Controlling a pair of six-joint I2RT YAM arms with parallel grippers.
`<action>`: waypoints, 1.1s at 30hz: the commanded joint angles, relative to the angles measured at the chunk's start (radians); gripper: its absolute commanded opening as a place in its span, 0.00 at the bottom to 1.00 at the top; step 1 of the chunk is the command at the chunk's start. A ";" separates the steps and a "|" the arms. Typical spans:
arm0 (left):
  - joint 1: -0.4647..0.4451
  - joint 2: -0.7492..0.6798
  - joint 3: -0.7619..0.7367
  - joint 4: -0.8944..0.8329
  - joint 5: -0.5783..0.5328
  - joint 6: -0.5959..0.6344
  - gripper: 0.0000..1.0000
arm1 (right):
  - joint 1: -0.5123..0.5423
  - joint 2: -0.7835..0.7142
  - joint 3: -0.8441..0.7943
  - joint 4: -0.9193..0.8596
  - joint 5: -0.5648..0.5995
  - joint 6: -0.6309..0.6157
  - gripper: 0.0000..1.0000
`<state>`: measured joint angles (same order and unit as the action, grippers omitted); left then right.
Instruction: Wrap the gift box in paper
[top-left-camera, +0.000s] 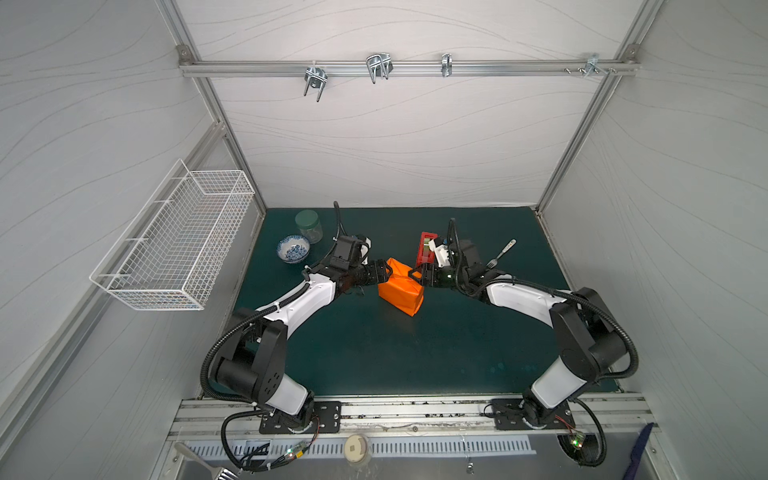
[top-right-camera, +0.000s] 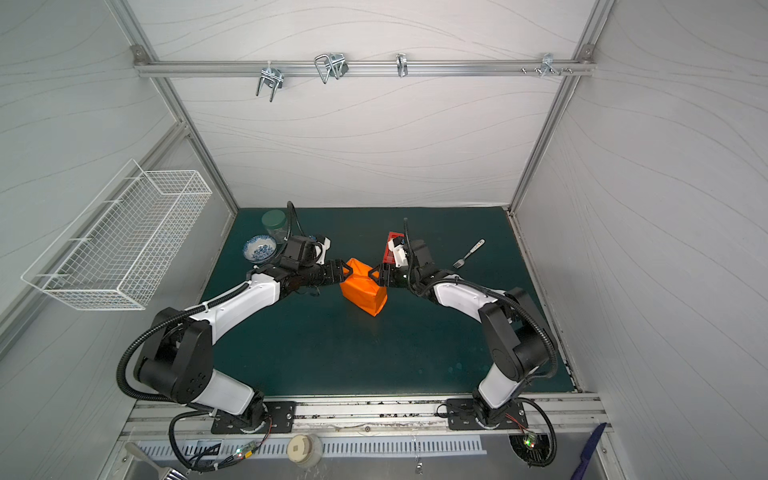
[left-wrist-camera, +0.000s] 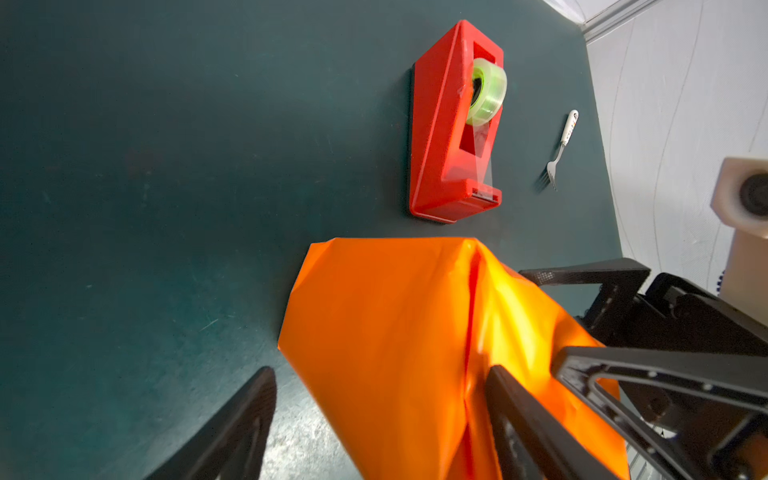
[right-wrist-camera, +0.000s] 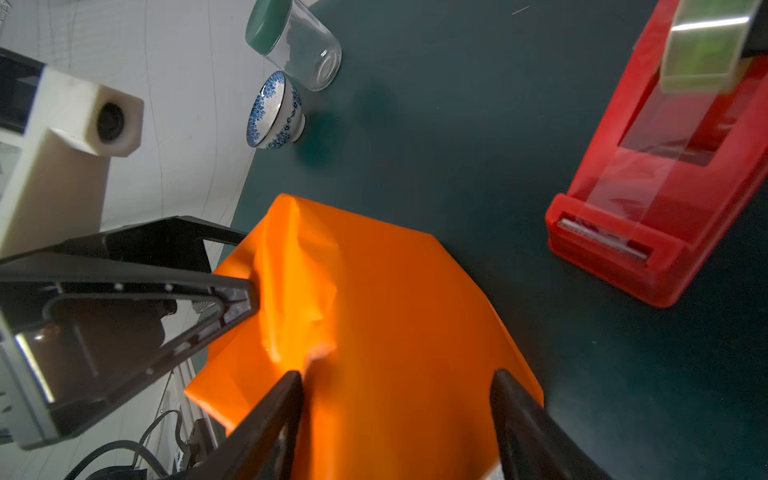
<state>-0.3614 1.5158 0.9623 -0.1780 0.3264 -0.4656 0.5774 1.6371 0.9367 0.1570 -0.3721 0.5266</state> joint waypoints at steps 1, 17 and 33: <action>0.002 0.004 -0.047 0.013 0.014 0.016 0.80 | -0.017 0.001 -0.019 -0.086 -0.016 -0.015 0.73; 0.002 0.006 -0.109 0.072 0.033 -0.007 0.78 | 0.020 -0.042 0.012 -0.083 0.009 0.138 0.96; 0.001 -0.053 -0.165 0.077 0.081 -0.027 0.75 | -0.020 0.004 -0.066 -0.087 -0.025 0.026 0.97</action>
<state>-0.3546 1.4612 0.8303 -0.0265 0.3805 -0.5018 0.5896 1.6070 0.8726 0.1501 -0.3870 0.6140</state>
